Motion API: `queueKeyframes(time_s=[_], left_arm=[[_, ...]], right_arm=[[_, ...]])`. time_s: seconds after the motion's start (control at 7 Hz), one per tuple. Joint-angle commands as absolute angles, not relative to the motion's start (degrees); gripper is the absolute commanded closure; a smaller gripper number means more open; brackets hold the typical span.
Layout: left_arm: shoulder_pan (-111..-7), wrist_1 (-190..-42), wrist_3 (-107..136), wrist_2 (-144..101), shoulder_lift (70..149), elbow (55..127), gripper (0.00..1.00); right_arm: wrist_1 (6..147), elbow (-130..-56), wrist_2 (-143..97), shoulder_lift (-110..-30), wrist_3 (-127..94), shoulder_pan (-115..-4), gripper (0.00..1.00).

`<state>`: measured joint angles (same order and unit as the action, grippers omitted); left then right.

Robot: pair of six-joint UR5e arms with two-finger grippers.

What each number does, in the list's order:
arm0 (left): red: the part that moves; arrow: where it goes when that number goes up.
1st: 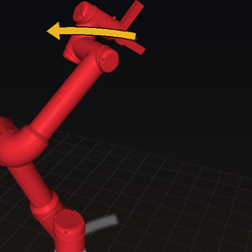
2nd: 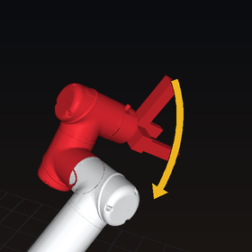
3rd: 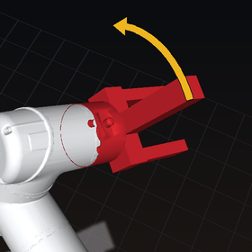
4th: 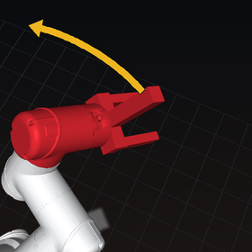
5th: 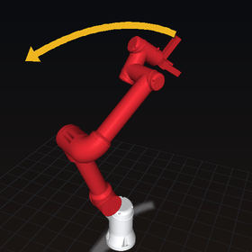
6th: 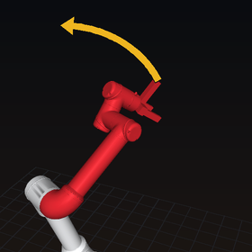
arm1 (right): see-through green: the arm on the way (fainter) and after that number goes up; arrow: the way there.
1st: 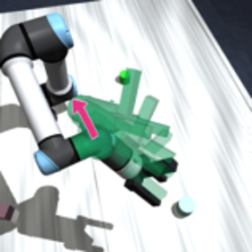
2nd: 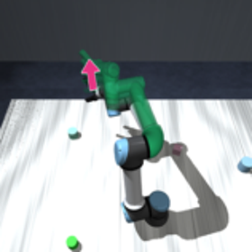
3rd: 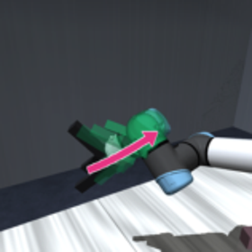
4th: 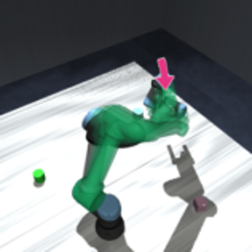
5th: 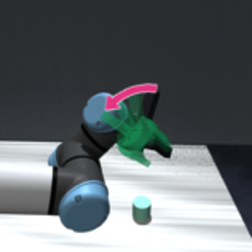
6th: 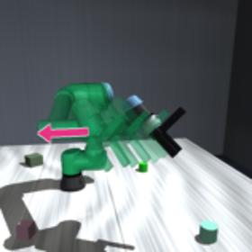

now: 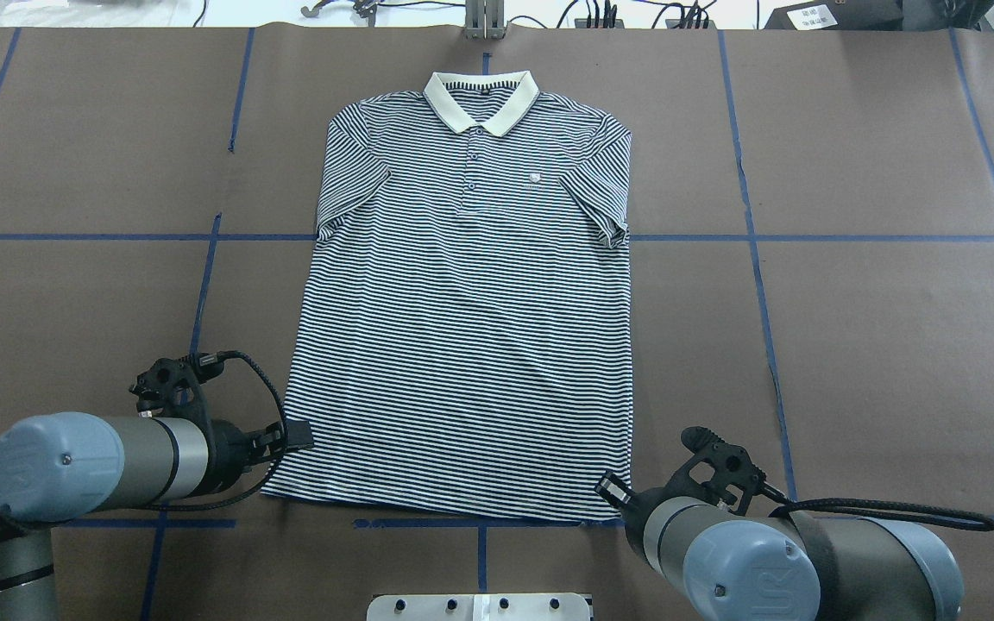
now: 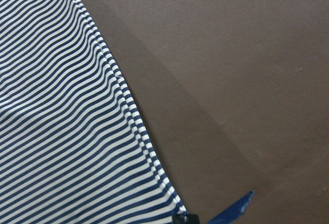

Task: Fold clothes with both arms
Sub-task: 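Lower the left gripper to the other hem corner nearest the robot, then grasp both hem corners with the left and right grippers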

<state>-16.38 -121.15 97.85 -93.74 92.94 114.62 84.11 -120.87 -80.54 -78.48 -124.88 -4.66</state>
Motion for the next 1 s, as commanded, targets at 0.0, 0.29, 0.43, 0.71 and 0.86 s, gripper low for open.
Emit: queueKeyframes(time_s=[0.0, 0.29, 0.43, 0.71, 0.86], left_arm=[[-14.3, -121.0, 98.7, -92.3, 91.9, 114.2, 0.10], [-13.5, -119.2, 98.7, -92.4, 92.1, 114.2, 0.16], [-13.5, -118.9, 98.7, -92.3, 92.1, 114.2, 0.25], [-13.4, -118.8, 98.7, -92.4, 92.0, 114.2, 0.31], [-13.4, -118.8, 98.7, -92.4, 92.0, 114.2, 0.37]], right_arm=[[84.2, -120.9, -80.5, -78.5, -124.9, -4.7, 1.00], [84.2, -120.9, -80.5, -78.5, -124.9, -4.7, 1.00], [84.2, -120.9, -80.5, -78.5, -124.9, -4.7, 1.00], [84.2, -120.9, -80.6, -78.5, -124.9, -4.7, 1.00], [84.2, -120.9, -80.6, -78.5, -124.9, -4.7, 1.00]])
